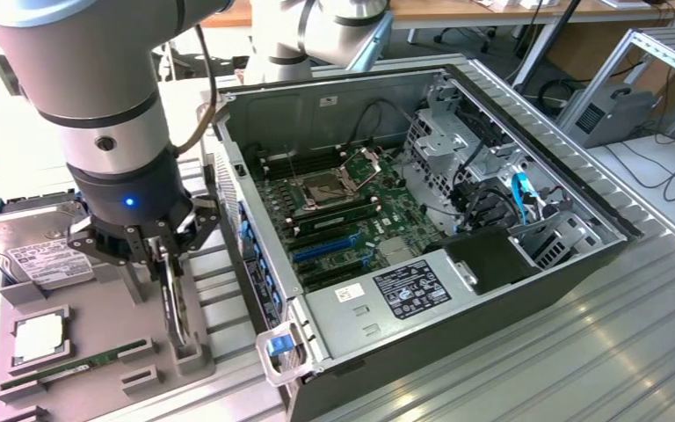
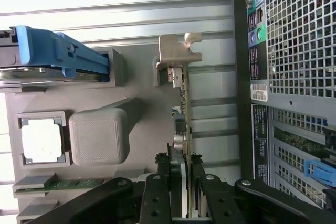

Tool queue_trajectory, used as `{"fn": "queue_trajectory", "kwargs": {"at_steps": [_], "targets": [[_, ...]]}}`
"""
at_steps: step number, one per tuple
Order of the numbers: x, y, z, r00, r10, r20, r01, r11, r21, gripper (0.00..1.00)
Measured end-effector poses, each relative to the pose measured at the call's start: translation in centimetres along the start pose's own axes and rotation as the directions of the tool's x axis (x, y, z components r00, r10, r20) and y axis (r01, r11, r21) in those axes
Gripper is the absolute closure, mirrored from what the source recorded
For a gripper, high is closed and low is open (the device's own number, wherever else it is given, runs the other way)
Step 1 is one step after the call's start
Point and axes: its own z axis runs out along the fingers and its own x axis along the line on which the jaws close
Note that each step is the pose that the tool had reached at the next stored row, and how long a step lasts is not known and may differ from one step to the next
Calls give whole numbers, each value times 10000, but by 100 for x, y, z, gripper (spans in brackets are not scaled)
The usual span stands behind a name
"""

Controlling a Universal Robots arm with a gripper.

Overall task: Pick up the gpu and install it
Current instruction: 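Pick up the gpu and move the gpu toward the slot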

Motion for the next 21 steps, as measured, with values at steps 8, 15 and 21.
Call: {"fn": "queue_trajectory", "kwargs": {"at_steps": [8,15,21], "targets": [[-2,-1,-67,10000,0,0,0,10000,0,73],[-3,-2,-117,10000,0,0,0,10000,-1,73],[-4,-2,-160,10000,0,0,0,10000,0,73]]}}
